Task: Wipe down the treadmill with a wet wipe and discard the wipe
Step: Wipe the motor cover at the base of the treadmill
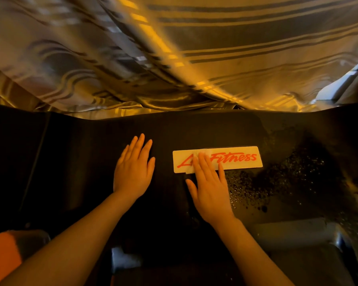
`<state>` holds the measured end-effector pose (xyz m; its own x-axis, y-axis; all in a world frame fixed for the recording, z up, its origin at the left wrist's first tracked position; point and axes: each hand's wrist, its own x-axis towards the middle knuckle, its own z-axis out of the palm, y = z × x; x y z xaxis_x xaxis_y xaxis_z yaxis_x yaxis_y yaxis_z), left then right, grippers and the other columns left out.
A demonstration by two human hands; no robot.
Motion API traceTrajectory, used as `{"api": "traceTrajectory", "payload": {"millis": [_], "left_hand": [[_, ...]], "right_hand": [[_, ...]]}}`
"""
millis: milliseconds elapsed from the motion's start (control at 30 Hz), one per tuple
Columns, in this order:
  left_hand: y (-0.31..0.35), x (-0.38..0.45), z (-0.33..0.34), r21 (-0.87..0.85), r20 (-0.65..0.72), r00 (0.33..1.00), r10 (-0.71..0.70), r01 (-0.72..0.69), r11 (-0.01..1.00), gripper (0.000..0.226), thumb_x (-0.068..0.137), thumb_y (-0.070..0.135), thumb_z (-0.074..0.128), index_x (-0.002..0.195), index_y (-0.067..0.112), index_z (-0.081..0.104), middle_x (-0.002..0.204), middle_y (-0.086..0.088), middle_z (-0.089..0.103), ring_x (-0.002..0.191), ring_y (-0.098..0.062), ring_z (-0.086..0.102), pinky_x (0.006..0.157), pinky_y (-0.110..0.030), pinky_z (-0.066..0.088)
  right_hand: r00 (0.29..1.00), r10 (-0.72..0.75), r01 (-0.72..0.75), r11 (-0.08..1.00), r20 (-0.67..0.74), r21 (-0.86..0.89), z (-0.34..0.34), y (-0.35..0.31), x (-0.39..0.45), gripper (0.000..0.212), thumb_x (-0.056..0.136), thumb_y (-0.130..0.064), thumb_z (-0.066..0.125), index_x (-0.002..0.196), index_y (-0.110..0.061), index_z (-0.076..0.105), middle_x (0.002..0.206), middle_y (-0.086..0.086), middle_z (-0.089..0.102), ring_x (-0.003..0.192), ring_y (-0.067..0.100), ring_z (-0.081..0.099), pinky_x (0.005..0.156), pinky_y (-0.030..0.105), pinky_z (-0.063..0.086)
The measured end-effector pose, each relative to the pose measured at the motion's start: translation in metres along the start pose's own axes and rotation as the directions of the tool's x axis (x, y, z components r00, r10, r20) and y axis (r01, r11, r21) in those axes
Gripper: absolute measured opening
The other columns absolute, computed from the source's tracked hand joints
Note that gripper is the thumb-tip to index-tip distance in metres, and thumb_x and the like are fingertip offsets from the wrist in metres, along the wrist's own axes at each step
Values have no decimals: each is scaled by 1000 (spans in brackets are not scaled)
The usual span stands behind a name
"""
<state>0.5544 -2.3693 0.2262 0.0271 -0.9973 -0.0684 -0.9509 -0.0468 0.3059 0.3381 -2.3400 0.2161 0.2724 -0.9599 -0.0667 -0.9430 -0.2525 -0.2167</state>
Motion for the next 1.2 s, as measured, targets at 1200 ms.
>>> {"api": "traceTrajectory", "payload": {"millis": [1200], "left_hand": [[-1,0,3,21,-14,1000,-4,4,1000,54,102,34,37,153,19,28,163,-4,16,150,-19,8,120,-37,11]], "right_hand": [[990,121,-126,989,66,76,-2,-28,3,91,89,-73,4,157,-12,-3,164,7,-8,150,22,-17,120,39,-10]]}}
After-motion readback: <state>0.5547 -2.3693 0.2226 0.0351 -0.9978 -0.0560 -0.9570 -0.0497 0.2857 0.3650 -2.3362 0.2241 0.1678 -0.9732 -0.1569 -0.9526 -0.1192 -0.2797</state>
